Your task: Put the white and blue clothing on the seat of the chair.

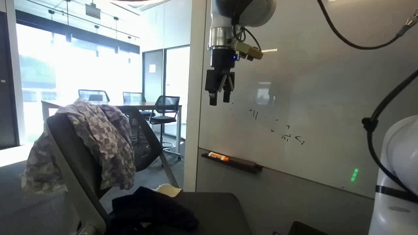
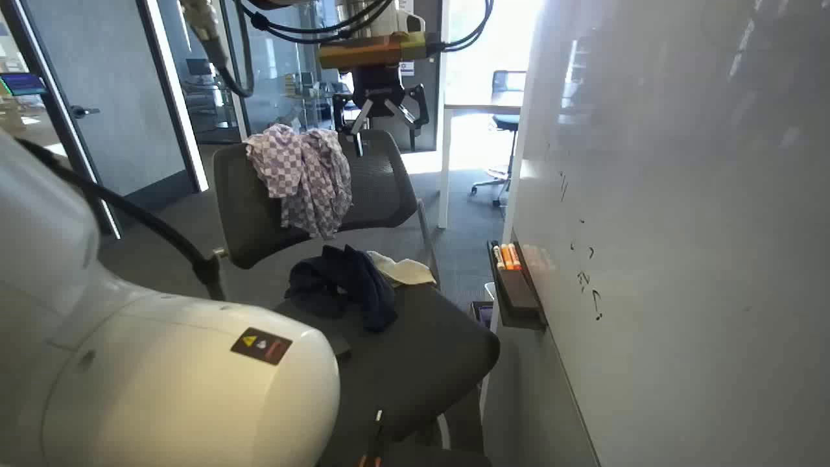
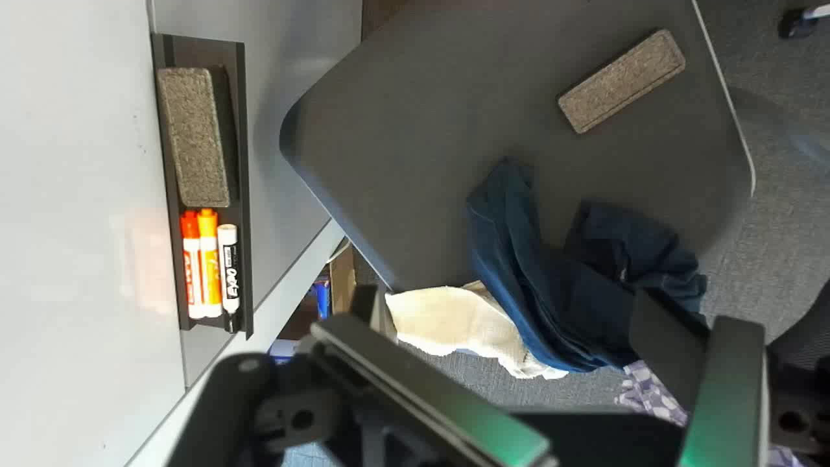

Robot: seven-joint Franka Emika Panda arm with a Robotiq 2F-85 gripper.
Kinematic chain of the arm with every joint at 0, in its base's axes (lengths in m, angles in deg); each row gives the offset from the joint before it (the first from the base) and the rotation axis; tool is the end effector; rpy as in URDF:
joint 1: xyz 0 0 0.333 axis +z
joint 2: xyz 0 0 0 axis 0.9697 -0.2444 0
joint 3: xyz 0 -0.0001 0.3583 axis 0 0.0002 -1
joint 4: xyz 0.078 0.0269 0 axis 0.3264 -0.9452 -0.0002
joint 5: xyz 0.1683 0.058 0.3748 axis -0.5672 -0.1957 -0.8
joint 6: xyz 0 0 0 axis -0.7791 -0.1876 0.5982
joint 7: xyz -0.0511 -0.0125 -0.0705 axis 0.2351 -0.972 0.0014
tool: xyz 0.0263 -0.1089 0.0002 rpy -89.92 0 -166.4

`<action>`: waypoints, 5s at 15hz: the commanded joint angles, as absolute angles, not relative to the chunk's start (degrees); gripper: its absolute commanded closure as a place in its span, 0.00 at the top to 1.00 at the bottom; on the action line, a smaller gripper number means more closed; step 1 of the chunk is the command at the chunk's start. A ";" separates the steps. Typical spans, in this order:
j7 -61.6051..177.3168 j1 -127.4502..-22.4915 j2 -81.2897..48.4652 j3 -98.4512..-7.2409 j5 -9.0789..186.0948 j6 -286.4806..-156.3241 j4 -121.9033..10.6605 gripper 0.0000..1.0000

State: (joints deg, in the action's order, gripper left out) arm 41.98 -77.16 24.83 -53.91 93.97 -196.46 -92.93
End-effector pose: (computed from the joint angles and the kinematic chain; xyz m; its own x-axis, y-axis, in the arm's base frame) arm 0.4335 -0.0458 0.5633 0.9833 0.1736 0.0538 0.1653 -0.9772 0.1330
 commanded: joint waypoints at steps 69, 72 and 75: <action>-103.97 -51.65 -6.75 -49.60 -47.80 -237.09 -93.17 0.05; -102.79 -57.17 -6.42 -55.33 -48.71 -239.18 -93.87 0.00; -100.39 -59.91 -4.75 -57.03 -48.37 -241.74 -93.56 0.01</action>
State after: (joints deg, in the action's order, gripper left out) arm -101.47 -56.90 -7.19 -54.55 -47.81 -238.55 -93.39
